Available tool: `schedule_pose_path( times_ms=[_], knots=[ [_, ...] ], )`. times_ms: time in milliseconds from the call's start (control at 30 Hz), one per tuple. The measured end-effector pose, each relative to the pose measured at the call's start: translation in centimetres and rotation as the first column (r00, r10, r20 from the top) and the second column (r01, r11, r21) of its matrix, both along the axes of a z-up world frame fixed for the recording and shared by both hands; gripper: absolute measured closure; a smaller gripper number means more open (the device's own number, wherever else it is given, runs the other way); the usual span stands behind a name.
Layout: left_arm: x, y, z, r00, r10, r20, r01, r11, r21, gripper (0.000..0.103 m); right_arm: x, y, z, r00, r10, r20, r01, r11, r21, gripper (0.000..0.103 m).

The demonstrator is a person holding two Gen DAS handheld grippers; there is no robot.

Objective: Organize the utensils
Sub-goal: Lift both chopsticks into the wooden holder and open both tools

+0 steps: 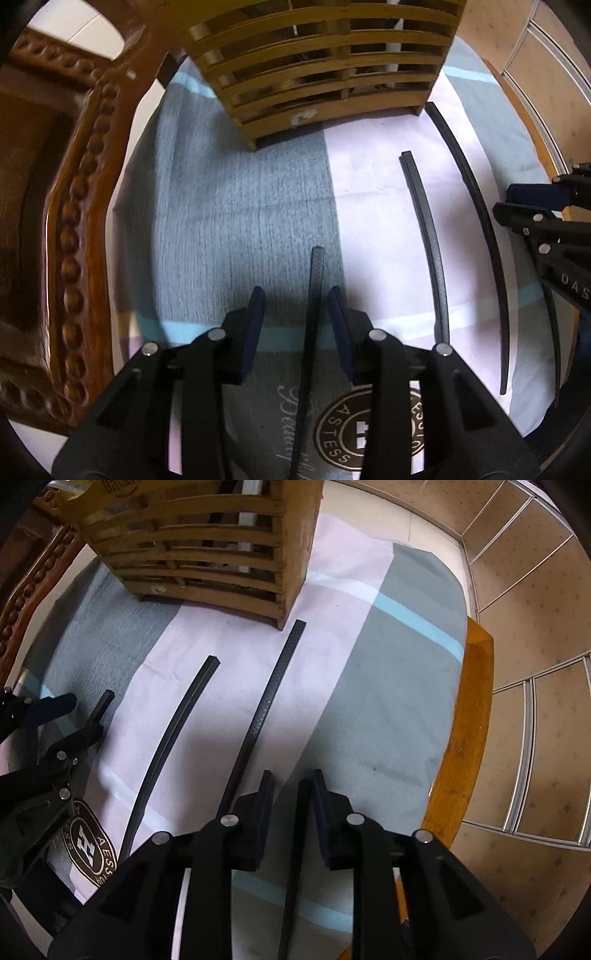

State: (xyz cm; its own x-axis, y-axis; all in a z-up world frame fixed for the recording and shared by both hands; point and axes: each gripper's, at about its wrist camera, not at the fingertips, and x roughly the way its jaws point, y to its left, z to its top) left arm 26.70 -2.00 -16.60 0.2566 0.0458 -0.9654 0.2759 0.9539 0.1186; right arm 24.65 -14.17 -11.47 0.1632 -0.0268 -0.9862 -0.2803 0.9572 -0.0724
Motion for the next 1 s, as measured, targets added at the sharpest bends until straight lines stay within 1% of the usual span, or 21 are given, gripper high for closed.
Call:
schedule_pose_path(
  times_ms=[33, 67, 100, 167, 267, 333, 400, 433, 500, 533, 567, 633, 700, 733, 767, 800, 833, 867, 900, 967, 1000],
  knots=[
    [0.2, -0.2, 0.0, 1.000, -0.011, -0.007, 0.011, 1.000, -0.017, 0.078, -0.2, 0.0, 0.1, 1.000, 0.003, 0.001, -0.003, 1.000, 0.012, 0.094],
    [0.9, -1.5, 0.1, 1.000, -0.017, -0.016, 0.016, 0.999, -0.038, 0.085, -0.2, -0.2, 0.1, 1.000, 0.002, 0.000, -0.002, 1.000, 0.023, 0.096],
    [1.8, -2.6, 0.2, 1.000, -0.022, -0.021, 0.021, 0.998, -0.051, 0.095, 0.5, -0.9, 0.1, 1.000, -0.005, 0.004, 0.005, 0.999, 0.033, 0.096],
    [1.9, -3.0, 0.4, 1.000, -0.026, 0.013, 0.026, 0.999, -0.025, 0.096, 0.7, -1.5, 0.6, 0.999, -0.018, 0.035, 0.016, 0.999, 0.048, 0.096],
    [0.6, -3.7, 1.8, 0.998, -0.011, 0.057, 0.015, 0.997, -0.070, 0.096, -0.3, -1.8, 2.8, 0.994, -0.033, 0.101, 0.025, 0.997, 0.078, 0.096],
    [-0.2, -2.3, 4.6, 0.992, 0.006, 0.127, 0.005, 0.996, -0.090, 0.096, -1.1, -2.1, 4.9, 0.987, -0.044, 0.155, 0.029, 0.995, 0.097, 0.096],
    [-0.7, -2.0, 6.9, 0.982, 0.024, 0.188, -0.002, 0.993, -0.117, 0.096, -2.0, -2.5, 7.9, 0.972, -0.058, 0.229, 0.028, 0.991, 0.132, 0.096],
    [-1.2, -1.8, 8.8, 0.971, 0.039, 0.235, -0.006, 0.990, -0.142, 0.096, -2.3, -2.8, 9.0, 0.965, -0.063, 0.256, 0.027, 0.989, 0.144, 0.096],
    [-1.7, -0.7, 11.3, 0.950, 0.063, 0.307, -0.011, 0.985, -0.170, 0.096, -3.6, -3.4, 12.3, 0.940, -0.081, 0.330, 0.018, 0.982, 0.190, 0.096],
    [-2.0, -0.3, 13.4, 0.928, 0.082, 0.363, -0.011, 0.981, -0.191, 0.096, -3.5, -3.9, 13.5, 0.931, -0.086, 0.354, 0.013, 0.979, 0.206, 0.096],
    [-2.3, -0.5, 14.5, 0.913, 0.093, 0.397, -0.012, 0.979, -0.202, 0.096, -4.1, -4.1, 15.0, 0.915, -0.094, 0.392, 0.003, 0.974, 0.227, 0.096],
    [-3.0, 0.4, 16.6, 0.867, 0.131, 0.481, -0.021, 0.974, -0.227, 0.096, -4.6, -4.5, 17.4, 0.883, -0.103, 0.457, -0.015, 0.969, 0.248, 0.096],
    [-4.5, 1.0, 19.3, 0.800, 0.171, 0.575, -0.022, 0.966, -0.257, 0.096, -5.8, -4.8, 19.7, 0.839, -0.116, 0.532, -0.037, 0.963, 0.268, 0.096],
    [-5.1, 1.3, 20.0, 0.779, 0.182, 0.600, -0.021, 0.964, -0.266, 0.096, -6.2, -4.8, 20.4, 0.822, -0.119, 0.558, -0.046, 0.961, 0.272, 0.096],
    [-5.6, 1.4, 21.0, 0.750, 0.200, 0.630, -0.021, 0.960, -0.280, 0.096, -6.9, -4.7, 21.4, 0.794, -0.124, 0.595, -0.056, 0.960, 0.274, 0.096],
    [-6.0, 1.5, 21.8, 0.719, 0.219, 0.659, -0.017, 0.954, -0.298, 0.096, -7.4, -4.6, 22.2, 0.780, -0.127, 0.613, -0.061, 0.959, 0.276, 0.096],
    [-6.8, 1.6, 22.6, 0.700, 0.231, 0.676, -0.015, 0.951, -0.309, 0.096, -7.6, -4.3, 22.6, 0.762, -0.131, 0.634, -0.071, 0.957, 0.283, 0.096],
    [-7.2, 2.0, 23.5, 0.667, 0.249, 0.702, -0.010, 0.945, -0.326, 0.096, -8.1, -4.1, 23.4, 0.735, -0.135, 0.664, -0.084, 0.954, 0.287, 0.096],
    [-7.8, 2.3, 24.5, 0.633, 0.267, 0.727, -0.001, 0.939, -0.344, 0.096, -8.1, -4.1, 23.7, 0.719, -0.138, 0.681, -0.088, 0.954, 0.286, 0.096],
    [-8.9, 2.5, 25.9, 0.593, 0.291, 0.751, 0.011, 0.929, -0.369, 0.096, -8.6, -4.0, 25.0, 0.673, -0.157, 0.722, -0.101, 0.949, 0.300, 0.096],
    [-9.2, 2.6, 26.7, 0.573, 0.303, 0.762, 0.024, 0.923, -0.385, 0.096, -8.6, -4.0, 25.8, 0.658, -0.164, 0.735, -0.104, 0.947, 0.305, 0.096]
  ],
)
